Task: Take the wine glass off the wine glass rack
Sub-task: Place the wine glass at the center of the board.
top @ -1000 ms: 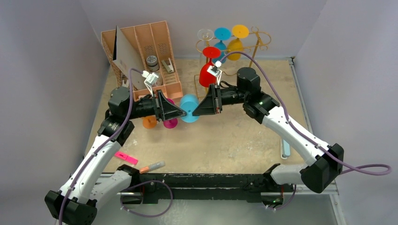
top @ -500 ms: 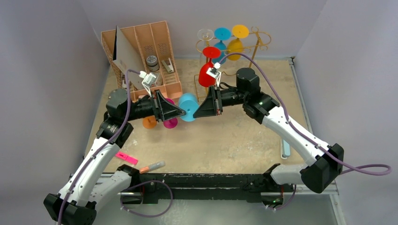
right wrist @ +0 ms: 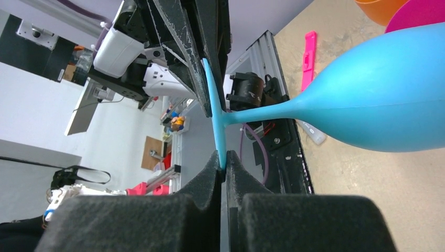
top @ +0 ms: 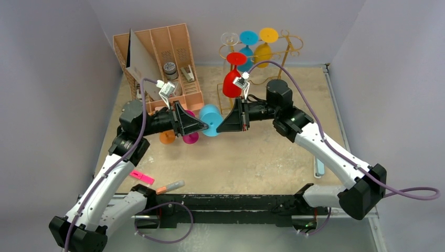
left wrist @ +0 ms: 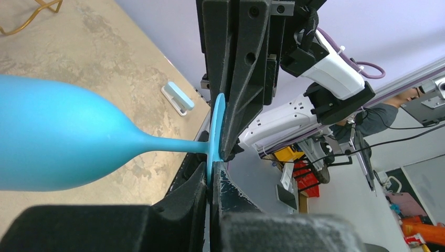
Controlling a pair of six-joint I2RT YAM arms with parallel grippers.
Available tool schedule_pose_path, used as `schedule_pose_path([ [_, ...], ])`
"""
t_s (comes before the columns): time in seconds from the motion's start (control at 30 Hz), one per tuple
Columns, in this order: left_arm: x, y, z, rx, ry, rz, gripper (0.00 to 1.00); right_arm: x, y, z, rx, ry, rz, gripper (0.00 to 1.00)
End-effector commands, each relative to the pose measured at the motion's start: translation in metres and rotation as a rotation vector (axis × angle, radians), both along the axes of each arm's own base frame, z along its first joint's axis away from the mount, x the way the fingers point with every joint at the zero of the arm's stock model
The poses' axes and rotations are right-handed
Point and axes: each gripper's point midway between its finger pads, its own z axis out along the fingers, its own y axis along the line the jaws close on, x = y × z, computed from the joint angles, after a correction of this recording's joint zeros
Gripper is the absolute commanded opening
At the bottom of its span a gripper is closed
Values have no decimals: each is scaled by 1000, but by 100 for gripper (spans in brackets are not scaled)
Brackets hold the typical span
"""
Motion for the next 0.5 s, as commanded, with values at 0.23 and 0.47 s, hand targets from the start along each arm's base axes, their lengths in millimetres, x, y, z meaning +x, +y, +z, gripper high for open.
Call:
schedule_pose_path([
  [0.23, 0, 0, 6, -21, -50, 5, 0, -2, 0, 13, 46, -83, 6, 5],
  [0.47, 0, 0, 6, -21, -53, 9, 1, -5, -3, 13, 49, -99, 3, 0],
])
